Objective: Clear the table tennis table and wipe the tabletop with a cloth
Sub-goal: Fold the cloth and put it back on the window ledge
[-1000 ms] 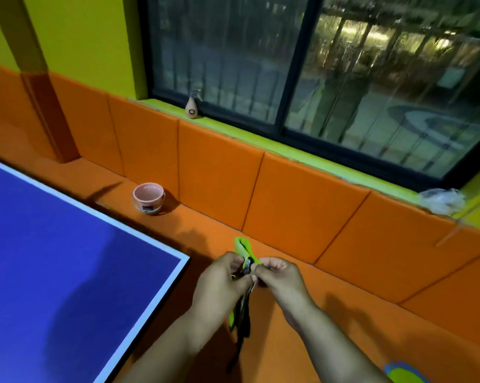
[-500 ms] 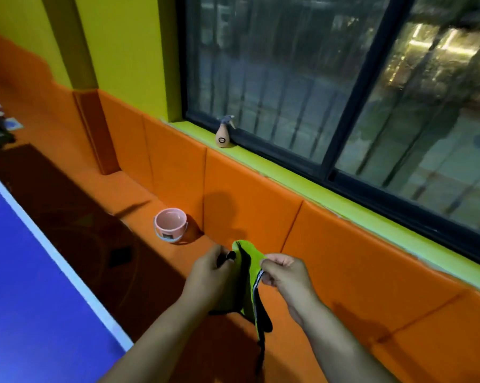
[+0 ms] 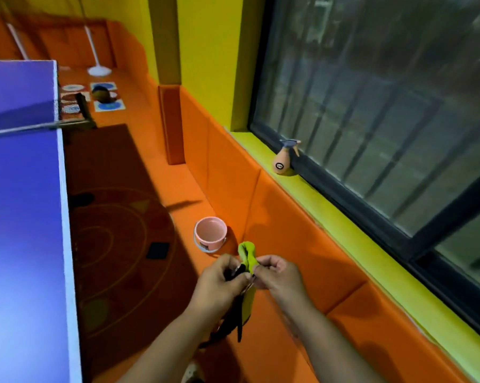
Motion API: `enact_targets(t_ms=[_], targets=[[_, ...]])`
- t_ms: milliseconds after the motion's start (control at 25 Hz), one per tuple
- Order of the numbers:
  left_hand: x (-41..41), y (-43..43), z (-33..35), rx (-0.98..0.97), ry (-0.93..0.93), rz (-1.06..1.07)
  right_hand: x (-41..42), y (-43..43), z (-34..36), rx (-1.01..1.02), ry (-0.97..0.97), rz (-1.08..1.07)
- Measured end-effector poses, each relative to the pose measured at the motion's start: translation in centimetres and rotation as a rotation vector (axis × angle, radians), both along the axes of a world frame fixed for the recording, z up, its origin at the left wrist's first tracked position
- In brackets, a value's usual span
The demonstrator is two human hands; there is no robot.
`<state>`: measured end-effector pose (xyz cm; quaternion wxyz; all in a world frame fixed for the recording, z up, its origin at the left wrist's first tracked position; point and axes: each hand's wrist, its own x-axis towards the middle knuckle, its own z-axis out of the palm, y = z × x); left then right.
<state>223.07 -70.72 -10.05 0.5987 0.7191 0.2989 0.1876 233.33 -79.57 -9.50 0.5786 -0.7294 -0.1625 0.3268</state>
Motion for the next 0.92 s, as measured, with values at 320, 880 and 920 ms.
enact_targets(t_ms=[320,880,920], targets=[[7.6,20.0,-0.9,0.043,0.065,0.425,16.1,10.3,1.0,-0.377,-0.604,0.051],[22.8,38.7,6.5,0.066,-0.015,-0.252,33.6,33.7,2.9,0.092,-0.357,0.009],[24.8,39.4,6.4,0.135,0.009,-0.233,34.3,35.5,3.2,0.113,-0.359,0.078]])
